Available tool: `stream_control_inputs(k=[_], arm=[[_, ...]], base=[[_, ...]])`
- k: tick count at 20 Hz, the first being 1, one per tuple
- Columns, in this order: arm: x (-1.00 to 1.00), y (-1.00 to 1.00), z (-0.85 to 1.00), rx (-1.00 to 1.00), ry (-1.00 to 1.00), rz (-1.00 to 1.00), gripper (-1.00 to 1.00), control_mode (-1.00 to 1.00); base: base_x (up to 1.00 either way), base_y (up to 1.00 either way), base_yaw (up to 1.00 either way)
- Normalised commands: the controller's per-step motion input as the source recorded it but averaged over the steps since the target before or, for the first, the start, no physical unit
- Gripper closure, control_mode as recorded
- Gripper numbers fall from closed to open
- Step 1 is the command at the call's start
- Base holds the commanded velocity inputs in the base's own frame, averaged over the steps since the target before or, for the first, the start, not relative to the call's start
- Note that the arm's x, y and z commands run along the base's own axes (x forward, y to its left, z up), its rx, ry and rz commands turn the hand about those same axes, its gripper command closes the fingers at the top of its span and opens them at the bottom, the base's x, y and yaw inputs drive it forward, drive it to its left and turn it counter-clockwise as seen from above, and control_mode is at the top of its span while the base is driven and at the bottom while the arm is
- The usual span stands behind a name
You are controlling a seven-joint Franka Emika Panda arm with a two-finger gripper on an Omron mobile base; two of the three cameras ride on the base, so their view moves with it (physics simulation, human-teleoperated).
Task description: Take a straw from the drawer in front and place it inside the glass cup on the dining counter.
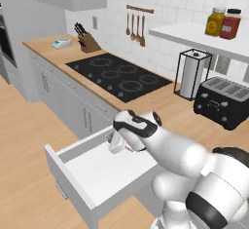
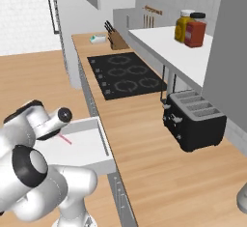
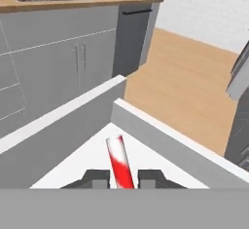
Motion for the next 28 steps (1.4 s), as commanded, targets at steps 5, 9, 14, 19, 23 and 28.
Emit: stream_control_inputs(k=[5,9,14,19,23,28], arm=[[0.36,0.00,1.00,0.10,0.16,0.00,1.00,-1.00],[0.07,0.00,1.00,0.03,0.24,-0.05,1.00,-1.00],[-0.12,0.00,1.00,0.00,0.22,-0.13,1.00,-1.00],[-0.67,-0.25,0.86,-0.01,0.02,-0.23,1.00,-1.00],[-0.47,-0.57,0.50,0.00,0.00,-0.34,1.00,-1.00],[-0.10,-0.41,0.21,0.00,0.00,-0.35,1.00,-1.00]], base=[[0.00,0.00,0.00],[0.00,0.00,0.00],[0.00,0.00,0.00],[0.00,0.00,0.00],[0.00,0.00,0.00],[0.00,0.00,0.00]])
